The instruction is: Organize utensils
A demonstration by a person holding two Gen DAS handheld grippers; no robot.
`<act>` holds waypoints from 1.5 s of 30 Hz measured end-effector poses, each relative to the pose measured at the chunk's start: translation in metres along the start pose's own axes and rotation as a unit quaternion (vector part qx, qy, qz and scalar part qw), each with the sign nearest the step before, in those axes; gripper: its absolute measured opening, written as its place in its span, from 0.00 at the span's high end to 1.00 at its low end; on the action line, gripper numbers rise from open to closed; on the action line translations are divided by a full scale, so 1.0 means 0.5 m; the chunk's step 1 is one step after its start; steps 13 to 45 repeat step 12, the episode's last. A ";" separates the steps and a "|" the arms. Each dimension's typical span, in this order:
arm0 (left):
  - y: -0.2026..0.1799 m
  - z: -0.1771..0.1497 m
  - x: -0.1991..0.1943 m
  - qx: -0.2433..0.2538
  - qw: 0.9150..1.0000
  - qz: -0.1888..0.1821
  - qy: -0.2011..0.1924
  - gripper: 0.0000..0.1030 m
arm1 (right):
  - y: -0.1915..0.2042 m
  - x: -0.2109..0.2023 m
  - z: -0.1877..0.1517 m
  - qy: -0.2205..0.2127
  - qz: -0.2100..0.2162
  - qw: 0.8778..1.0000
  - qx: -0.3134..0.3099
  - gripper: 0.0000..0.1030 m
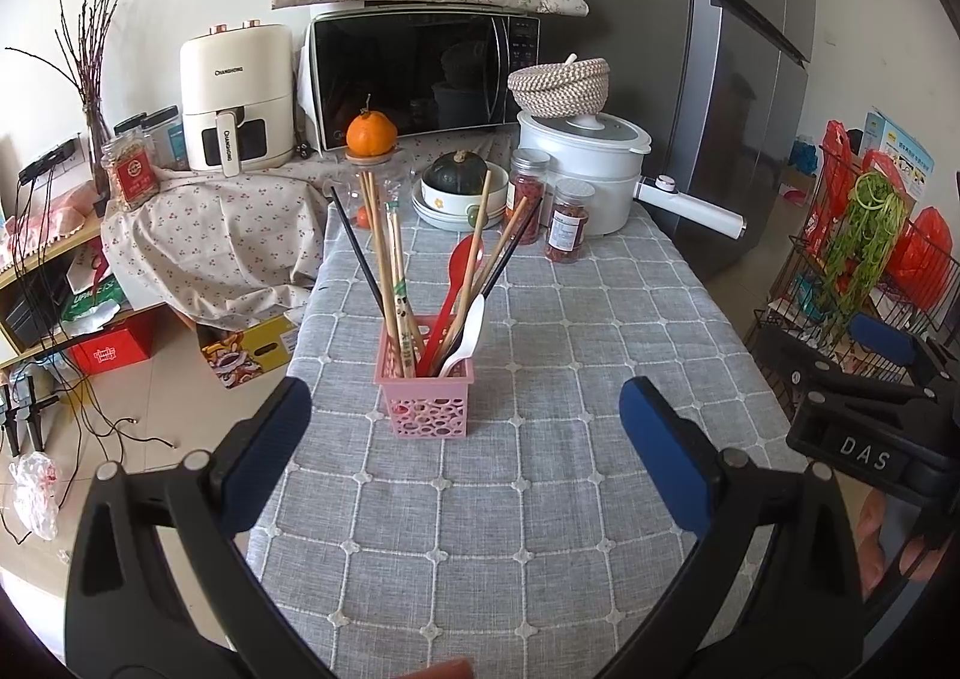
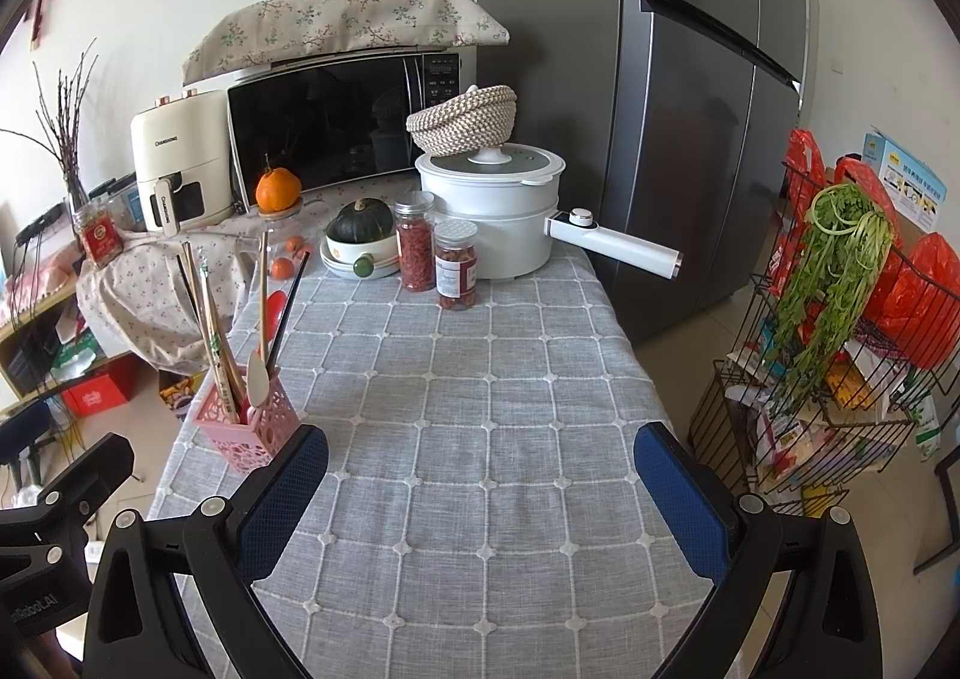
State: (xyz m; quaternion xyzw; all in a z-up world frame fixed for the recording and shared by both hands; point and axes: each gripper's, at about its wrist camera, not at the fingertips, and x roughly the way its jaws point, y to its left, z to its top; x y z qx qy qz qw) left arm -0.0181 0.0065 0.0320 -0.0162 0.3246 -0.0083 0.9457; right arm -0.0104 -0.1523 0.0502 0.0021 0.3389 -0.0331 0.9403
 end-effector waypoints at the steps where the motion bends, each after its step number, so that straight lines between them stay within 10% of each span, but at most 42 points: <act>1: 0.000 0.000 0.000 0.000 1.000 0.000 0.000 0.01 | 0.000 0.000 0.000 0.000 0.000 1.000 0.000 0.00; 45: -0.002 -0.006 0.009 0.000 1.000 -0.004 0.005 0.01 | 0.002 0.003 -0.002 0.002 0.000 1.000 -0.001 0.00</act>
